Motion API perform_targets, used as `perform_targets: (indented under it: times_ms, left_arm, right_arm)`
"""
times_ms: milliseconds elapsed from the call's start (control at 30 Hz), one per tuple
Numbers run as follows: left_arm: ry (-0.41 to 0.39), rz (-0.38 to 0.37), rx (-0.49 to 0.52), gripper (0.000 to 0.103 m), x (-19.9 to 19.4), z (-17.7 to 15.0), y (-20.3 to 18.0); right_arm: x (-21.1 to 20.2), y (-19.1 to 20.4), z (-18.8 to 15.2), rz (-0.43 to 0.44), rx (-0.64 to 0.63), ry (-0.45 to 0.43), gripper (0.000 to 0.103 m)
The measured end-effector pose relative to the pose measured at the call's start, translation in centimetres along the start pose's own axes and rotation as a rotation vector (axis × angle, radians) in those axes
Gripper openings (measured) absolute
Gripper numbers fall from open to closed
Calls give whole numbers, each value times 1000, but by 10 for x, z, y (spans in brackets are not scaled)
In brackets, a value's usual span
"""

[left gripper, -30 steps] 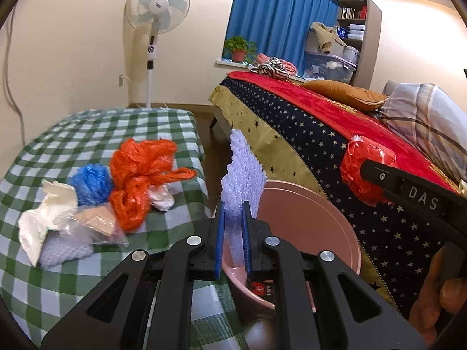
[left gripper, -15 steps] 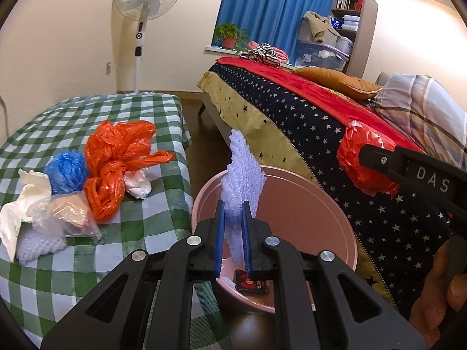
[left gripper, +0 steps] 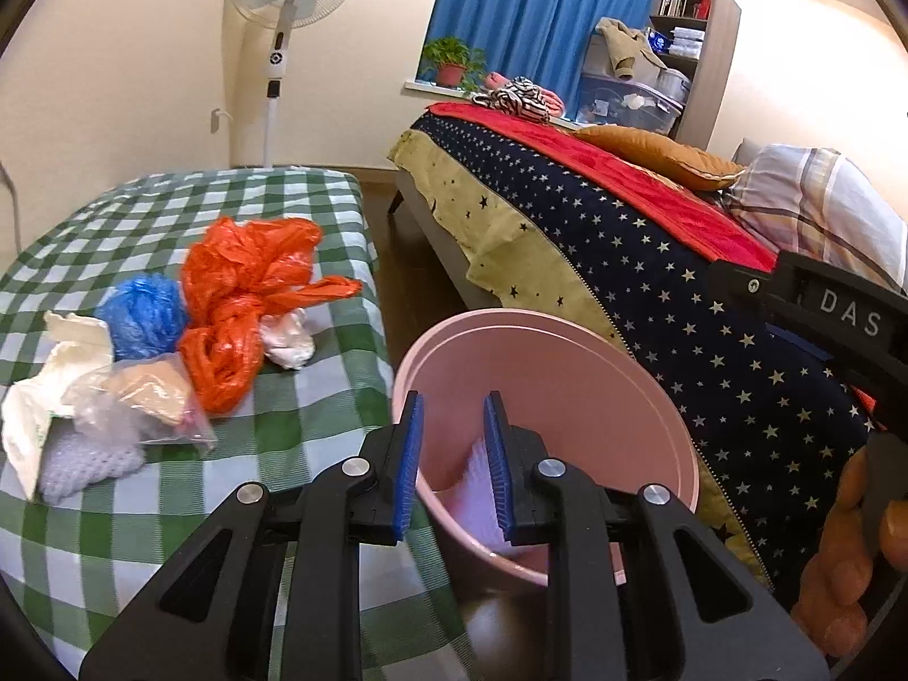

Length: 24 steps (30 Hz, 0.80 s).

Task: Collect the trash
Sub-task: 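Open both tools to drop the red bag and foam net into the bin, then move both tools back over the remaining bags on the table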

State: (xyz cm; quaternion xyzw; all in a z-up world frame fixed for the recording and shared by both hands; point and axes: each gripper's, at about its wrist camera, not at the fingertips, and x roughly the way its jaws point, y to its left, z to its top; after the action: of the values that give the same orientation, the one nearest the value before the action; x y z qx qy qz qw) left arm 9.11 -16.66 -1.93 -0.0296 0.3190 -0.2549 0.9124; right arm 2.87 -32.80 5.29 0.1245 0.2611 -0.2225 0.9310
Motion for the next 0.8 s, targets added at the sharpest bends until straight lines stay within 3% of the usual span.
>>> perform_targets:
  times_ms: [367, 800]
  left_arm:
    - [-40, 31, -9, 22, -34, -1, 15]
    - [-82, 118, -58, 22, -65, -5, 50]
  right_arm:
    - [-16, 19, -6, 59, -55, -32, 65]
    - [-31, 41, -18, 134, -106, -37, 52]
